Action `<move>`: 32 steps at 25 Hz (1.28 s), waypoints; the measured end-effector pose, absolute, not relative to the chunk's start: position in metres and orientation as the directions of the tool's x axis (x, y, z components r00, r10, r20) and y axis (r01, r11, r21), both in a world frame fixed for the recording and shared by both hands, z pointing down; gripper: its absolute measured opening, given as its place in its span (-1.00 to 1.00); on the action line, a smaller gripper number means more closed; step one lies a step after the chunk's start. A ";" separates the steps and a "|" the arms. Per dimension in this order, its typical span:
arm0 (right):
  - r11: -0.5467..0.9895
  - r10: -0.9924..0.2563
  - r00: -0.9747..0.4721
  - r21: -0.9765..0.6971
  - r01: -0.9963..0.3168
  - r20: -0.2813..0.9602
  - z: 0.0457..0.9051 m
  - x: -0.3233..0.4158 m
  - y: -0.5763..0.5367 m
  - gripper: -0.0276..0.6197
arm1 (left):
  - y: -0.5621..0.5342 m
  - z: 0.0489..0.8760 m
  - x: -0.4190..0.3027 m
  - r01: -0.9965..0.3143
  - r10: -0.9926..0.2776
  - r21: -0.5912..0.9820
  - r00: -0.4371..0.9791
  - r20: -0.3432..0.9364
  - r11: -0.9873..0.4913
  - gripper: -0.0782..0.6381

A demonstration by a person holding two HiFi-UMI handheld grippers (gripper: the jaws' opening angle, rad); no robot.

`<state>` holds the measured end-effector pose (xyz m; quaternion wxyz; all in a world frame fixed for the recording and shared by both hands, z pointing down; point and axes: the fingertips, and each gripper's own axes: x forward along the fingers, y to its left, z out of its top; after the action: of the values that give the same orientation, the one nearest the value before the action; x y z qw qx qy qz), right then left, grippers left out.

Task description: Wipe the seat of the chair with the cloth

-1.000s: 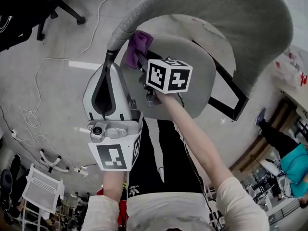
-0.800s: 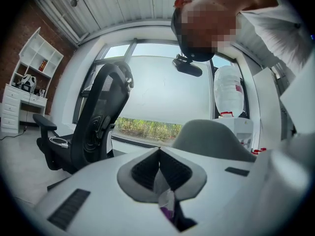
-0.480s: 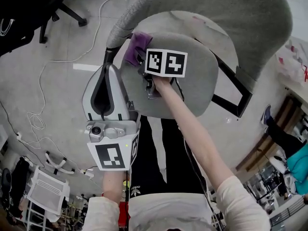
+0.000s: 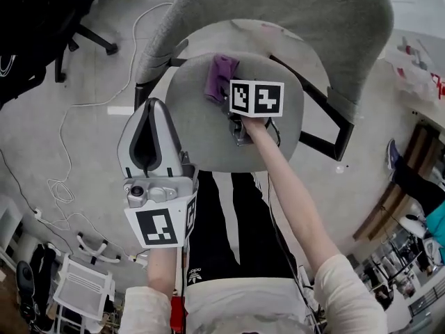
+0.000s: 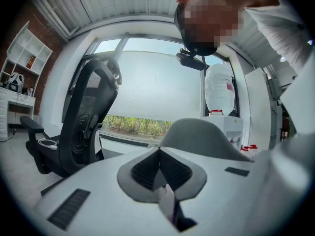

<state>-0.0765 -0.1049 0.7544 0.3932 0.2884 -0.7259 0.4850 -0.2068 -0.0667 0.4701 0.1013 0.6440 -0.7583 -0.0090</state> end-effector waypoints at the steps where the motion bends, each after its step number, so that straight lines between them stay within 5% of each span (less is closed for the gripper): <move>1: 0.365 -0.044 -0.510 -0.461 -0.809 0.859 0.755 -0.065 -0.109 -0.63 | -0.069 0.470 -0.205 -0.976 -0.979 0.143 -0.142 0.144 0.163 -0.75; 20: 0.333 -0.175 -0.136 -0.071 -0.940 0.975 0.745 0.142 -0.160 -0.63 | -0.108 0.468 -0.159 -0.993 -0.988 0.119 0.010 0.156 0.009 -0.75; 32: 0.328 -0.208 -0.016 0.055 -0.943 0.978 0.742 0.161 -0.164 -0.63 | -0.099 0.469 -0.171 -0.994 -0.986 0.100 -0.031 0.165 0.048 -0.75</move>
<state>0.1606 -0.1636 0.7422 0.5271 0.4629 -0.6216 0.3486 -0.1711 -0.0992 0.4692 0.0949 0.6896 -0.7177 0.0211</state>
